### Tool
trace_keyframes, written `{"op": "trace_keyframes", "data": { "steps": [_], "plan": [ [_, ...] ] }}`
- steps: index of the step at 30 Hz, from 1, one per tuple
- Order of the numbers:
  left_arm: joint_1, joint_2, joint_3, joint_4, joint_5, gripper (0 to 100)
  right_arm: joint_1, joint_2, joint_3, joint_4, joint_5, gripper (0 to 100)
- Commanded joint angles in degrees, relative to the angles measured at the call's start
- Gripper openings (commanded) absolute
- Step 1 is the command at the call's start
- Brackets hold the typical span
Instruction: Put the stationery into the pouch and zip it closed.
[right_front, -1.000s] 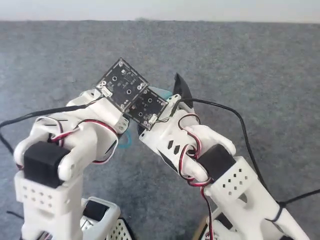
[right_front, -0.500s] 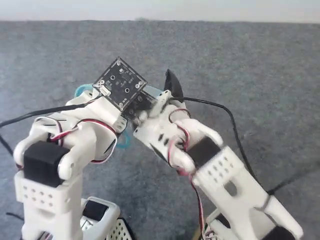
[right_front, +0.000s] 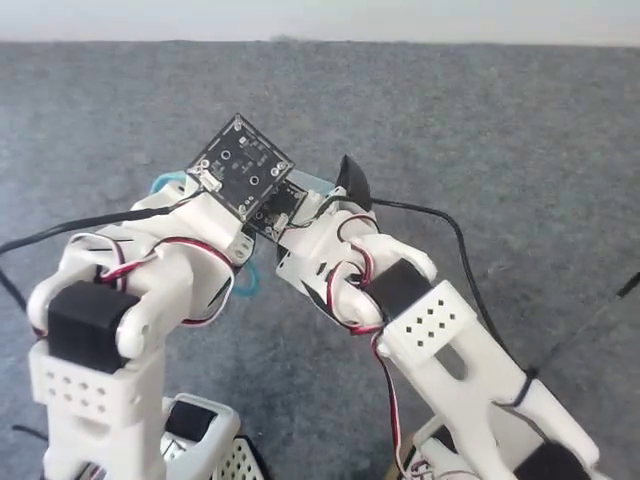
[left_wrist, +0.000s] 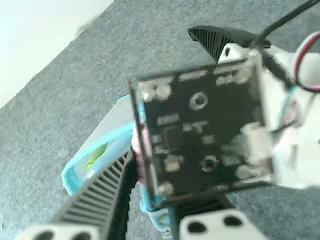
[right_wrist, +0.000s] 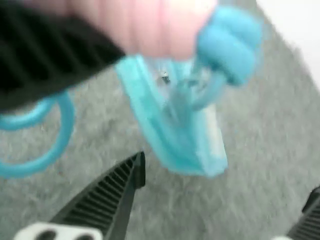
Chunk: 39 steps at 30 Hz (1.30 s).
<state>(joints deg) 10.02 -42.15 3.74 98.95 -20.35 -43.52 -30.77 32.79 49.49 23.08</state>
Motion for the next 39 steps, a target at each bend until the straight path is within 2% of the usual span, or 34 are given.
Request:
{"op": "trace_keyframes", "data": {
  "steps": [1, 11, 15, 26, 31, 33, 34, 37, 39],
  "plan": [
    [-1.5, -1.5, -0.4, 0.3, -0.2, 1, 0.1, 0.0, -4.6, -1.4, 2.2, 47.2],
    [-2.4, -1.7, -0.6, 0.5, -0.3, 1, 0.4, 0.2, -5.9, -3.9, 13.8, 47.1],
    [-2.5, -1.7, -0.6, 0.6, -0.3, 1, 0.4, 0.4, -6.2, -3.9, 14.7, 46.9],
    [-2.5, -1.4, -0.3, 0.6, -0.3, 1, 0.1, 0.0, -6.2, -5.1, 15.1, 31.0],
    [-2.5, -1.2, -0.3, 0.5, -0.3, 1, 0.0, 0.0, -7.6, -4.6, 14.4, 11.7],
    [-2.5, -1.2, -0.3, 0.5, -0.3, 1, 0.1, 0.0, -8.6, -4.7, 11.6, 1.7],
    [-2.5, -1.2, -0.3, 0.5, -0.3, 1, 0.2, 0.0, -9.4, -4.6, 10.0, 0.0],
    [-2.5, -1.2, -0.3, 0.4, -0.3, 1, 0.2, 0.0, -10.4, -4.5, 7.4, 3.5],
    [-2.5, -1.2, -0.3, 0.5, -0.3, 1, 0.1, 0.0, -10.5, -4.5, 7.4, 0.8]
  ]
}}
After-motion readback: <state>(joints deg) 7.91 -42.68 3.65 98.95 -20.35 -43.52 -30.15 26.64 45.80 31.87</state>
